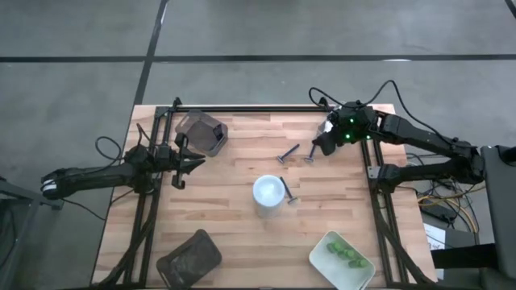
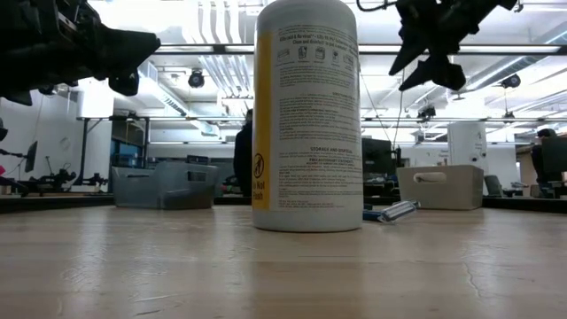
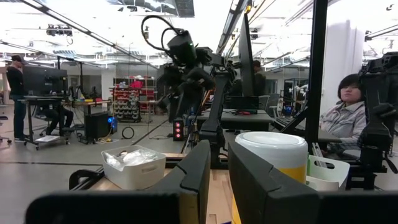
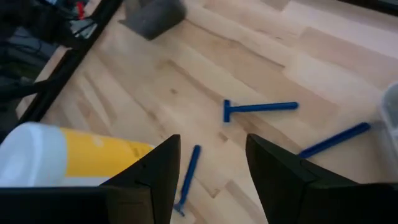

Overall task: Pick & Place Travel size toiletries
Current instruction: Move the white disinfectant wipes to the top middle of the table

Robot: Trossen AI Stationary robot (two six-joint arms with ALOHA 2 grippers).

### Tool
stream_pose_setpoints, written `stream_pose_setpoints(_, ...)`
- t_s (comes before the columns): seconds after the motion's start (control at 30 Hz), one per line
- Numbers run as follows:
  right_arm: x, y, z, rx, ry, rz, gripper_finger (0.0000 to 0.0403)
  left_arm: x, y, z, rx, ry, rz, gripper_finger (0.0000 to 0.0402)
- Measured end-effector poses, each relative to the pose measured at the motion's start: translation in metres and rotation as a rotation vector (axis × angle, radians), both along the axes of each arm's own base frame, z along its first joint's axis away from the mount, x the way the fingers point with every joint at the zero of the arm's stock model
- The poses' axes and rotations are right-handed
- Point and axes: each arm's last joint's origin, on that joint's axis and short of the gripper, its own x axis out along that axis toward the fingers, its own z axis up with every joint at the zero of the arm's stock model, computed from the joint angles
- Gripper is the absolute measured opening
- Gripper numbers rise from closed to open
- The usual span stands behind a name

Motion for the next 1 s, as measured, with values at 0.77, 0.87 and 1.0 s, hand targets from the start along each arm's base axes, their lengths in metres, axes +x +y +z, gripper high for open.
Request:
stream_pose_setpoints(0.77,0.012,0.039,-0.002,0.045,0.002,0.155,0.0155,0.0,0.0,0.0,0.0,0.0,0.0,0.0062)
stream_pose_setpoints(0.87,0.012,0.041,-0.002,0.045,0.002,0.166,0.0158,0.0,0.0,0.0,0.0,0.0,0.0,0.0062)
stream_pose_setpoints(1.0,0.013,0.044,-0.002,0.046,0.002,0.183,0.0169,0.0,0.0,0.0,0.0,0.0,0.0,0.0062)
